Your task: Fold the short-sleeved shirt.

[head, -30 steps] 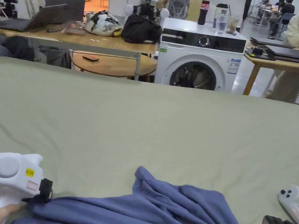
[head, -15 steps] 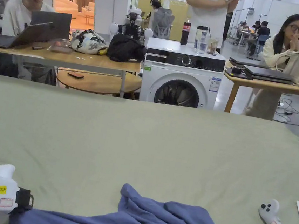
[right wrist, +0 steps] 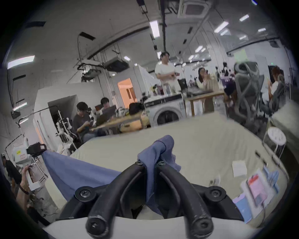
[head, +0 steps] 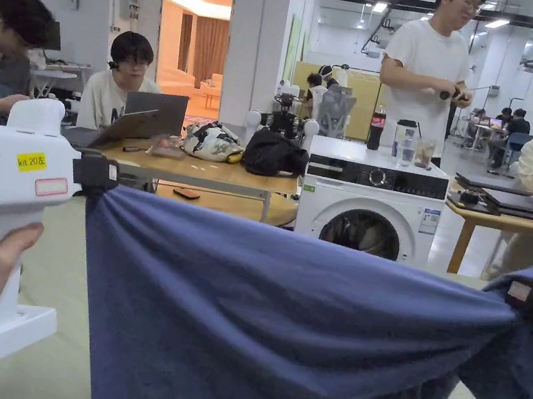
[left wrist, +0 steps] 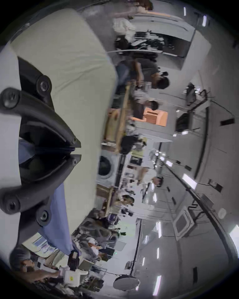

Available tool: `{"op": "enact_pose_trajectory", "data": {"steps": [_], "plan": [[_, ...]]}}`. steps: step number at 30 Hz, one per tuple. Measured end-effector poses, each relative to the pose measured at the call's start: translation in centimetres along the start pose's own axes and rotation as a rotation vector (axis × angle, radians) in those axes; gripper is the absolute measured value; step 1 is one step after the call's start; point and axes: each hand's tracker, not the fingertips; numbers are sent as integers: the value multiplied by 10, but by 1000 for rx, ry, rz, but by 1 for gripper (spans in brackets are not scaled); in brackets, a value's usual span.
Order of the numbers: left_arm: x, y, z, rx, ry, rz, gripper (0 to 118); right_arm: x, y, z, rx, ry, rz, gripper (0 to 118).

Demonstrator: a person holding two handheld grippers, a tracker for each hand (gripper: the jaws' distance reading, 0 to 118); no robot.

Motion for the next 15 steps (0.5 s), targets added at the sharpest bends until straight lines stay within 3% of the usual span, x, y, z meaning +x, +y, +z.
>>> {"op": "enact_pose_trajectory", "data": {"steps": [4,9,15], "plan": [[13,38,-20,55,33,-33,1,-22,56,-21,48,-25,49,4],[14,76,-66,70,69,-45,1,-36,106,-65,66,-50,40,4],[15,91,-122,62,132,-104,1,-44,128,-123,69,-91,94,4]]}}
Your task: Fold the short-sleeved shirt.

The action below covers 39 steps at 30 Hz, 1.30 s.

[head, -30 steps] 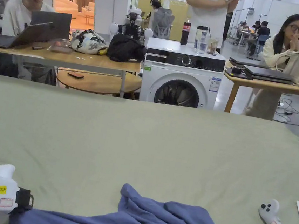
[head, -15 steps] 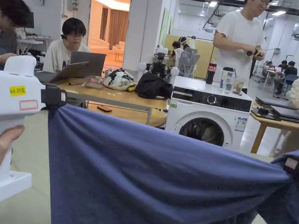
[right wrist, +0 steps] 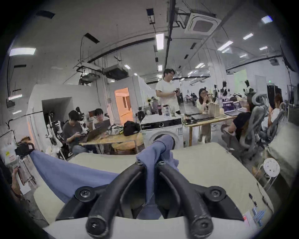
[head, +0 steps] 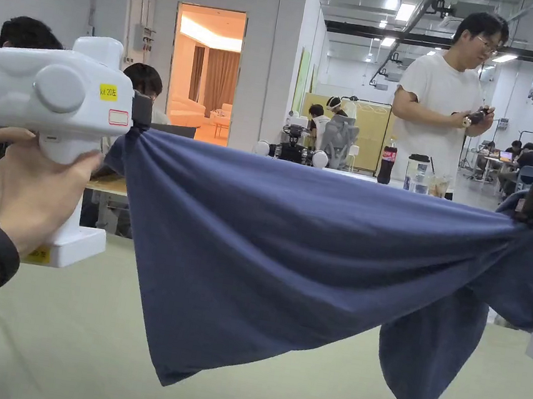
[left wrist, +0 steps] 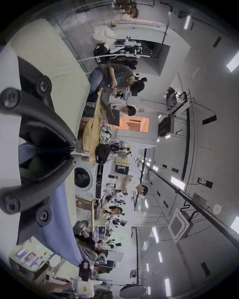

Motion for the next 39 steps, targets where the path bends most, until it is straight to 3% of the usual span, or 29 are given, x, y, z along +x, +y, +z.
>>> {"op": "enact_pose_trajectory", "data": {"steps": [7,16,20,24,27,32,33,39], "plan": [[-5,-12,-57,-45,31,5,1,-3,-5,-68,-60,-27,46,4],[-10,-152,-102,-272,-15,34,1,20,-121,-117,-235,-7,14,4],[-19,-203,-70,-317,-72,145,1,46,-180,-91,-305,9,-14,4],[-26,-248,-3,-361,-79,184,1,70,-240,-27,-352,-17,20,4],[-25,-292,43,-451,-112,171,1,87,-292,16,-425,-38,-32,4],[-33,-345,105,-505,-71,180,1,109,-351,76,-507,-79,-184,4],[-35,-354,114,-561,-88,179,1,110,-360,86,-519,-126,-195,4],[-29,-375,156,-566,-82,146,1,107,-390,137,-510,-140,-203,4]]}}
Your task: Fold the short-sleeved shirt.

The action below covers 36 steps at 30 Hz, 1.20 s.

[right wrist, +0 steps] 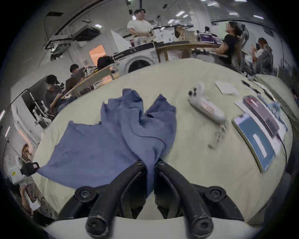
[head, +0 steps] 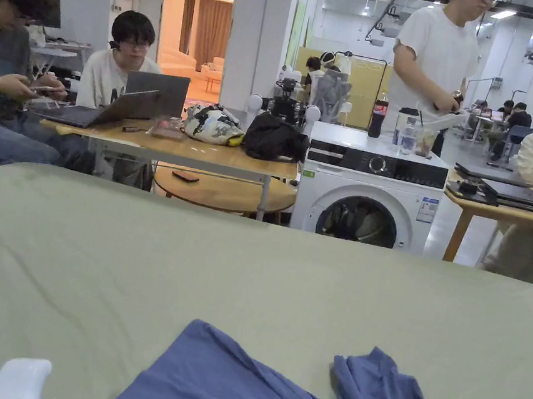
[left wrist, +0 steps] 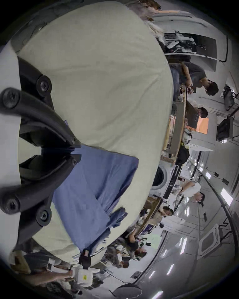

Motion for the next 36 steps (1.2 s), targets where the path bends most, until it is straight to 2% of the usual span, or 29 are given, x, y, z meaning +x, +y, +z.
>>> {"op": "enact_pose_trajectory", "data": {"steps": [5,9,10,12,13,14,15,16,21,24,25,26,27,28,29,36], "plan": [[1,-10,16,0,-6,-27,1,7,-17,12,1,-5,-20,4],[4,-16,17,12,17,-48,1,5,-21,14,-2,-11,-2,5],[4,-17,16,12,15,-46,1,4,-20,15,-5,-21,5,9],[7,-16,18,27,21,-60,5,4,-17,21,16,-34,31,33],[9,-14,22,65,27,-72,23,2,-15,26,42,-27,53,54],[12,-9,26,98,12,-80,43,-1,-11,34,81,-21,72,68],[15,-3,30,114,-5,-83,65,-5,-6,42,127,-14,85,73],[20,3,35,162,-16,-83,80,-9,-4,46,155,5,97,73],[49,28,52,305,-15,-149,79,-49,18,70,289,87,203,73],[65,33,61,329,-33,-179,79,-66,22,75,326,131,247,71],[69,34,63,330,-45,-187,74,-71,23,76,334,140,261,61],[72,34,66,336,-56,-194,61,-76,23,76,342,138,274,45],[76,34,67,336,-64,-199,41,-81,22,75,351,132,288,25],[78,34,66,333,-72,-200,8,-83,21,71,355,132,299,6],[77,34,65,330,-88,-188,0,-85,20,70,354,141,297,2],[78,36,62,289,-69,-163,0,-97,19,57,317,111,338,0]]}}
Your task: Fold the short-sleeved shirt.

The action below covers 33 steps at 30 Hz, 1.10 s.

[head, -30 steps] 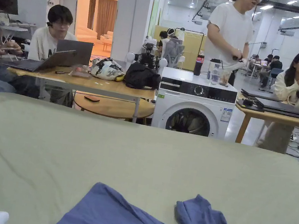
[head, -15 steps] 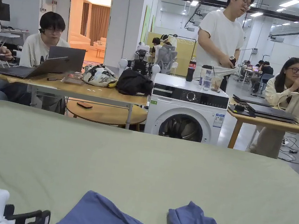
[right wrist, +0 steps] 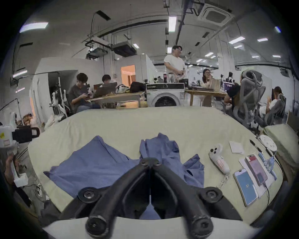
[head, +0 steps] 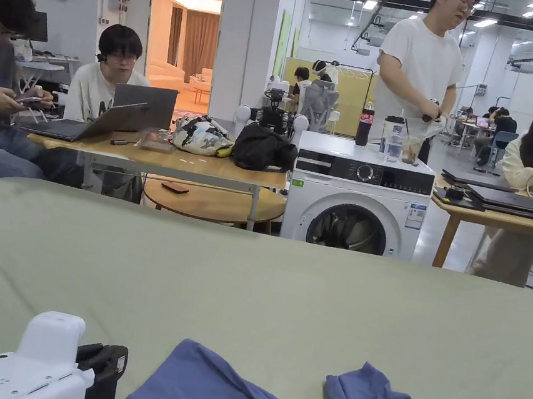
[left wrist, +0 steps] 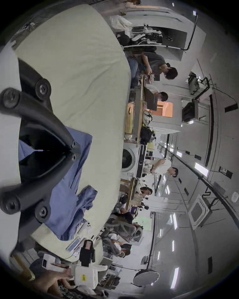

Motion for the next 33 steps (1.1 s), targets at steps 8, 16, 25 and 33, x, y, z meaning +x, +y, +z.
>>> {"op": "enact_pose_trajectory", "data": {"steps": [8,16,25,33], "plan": [[-53,-16,3,-153,-1,151,0,1,-1,-7,-37,35,31,0],[-102,-81,-22,-348,100,311,44,11,-14,-18,-92,82,-8,0],[-100,-94,-80,-452,148,281,20,33,-21,-17,-130,43,-30,0],[-86,-98,-82,-467,135,211,0,74,4,-49,-178,-4,-75,0]]}}
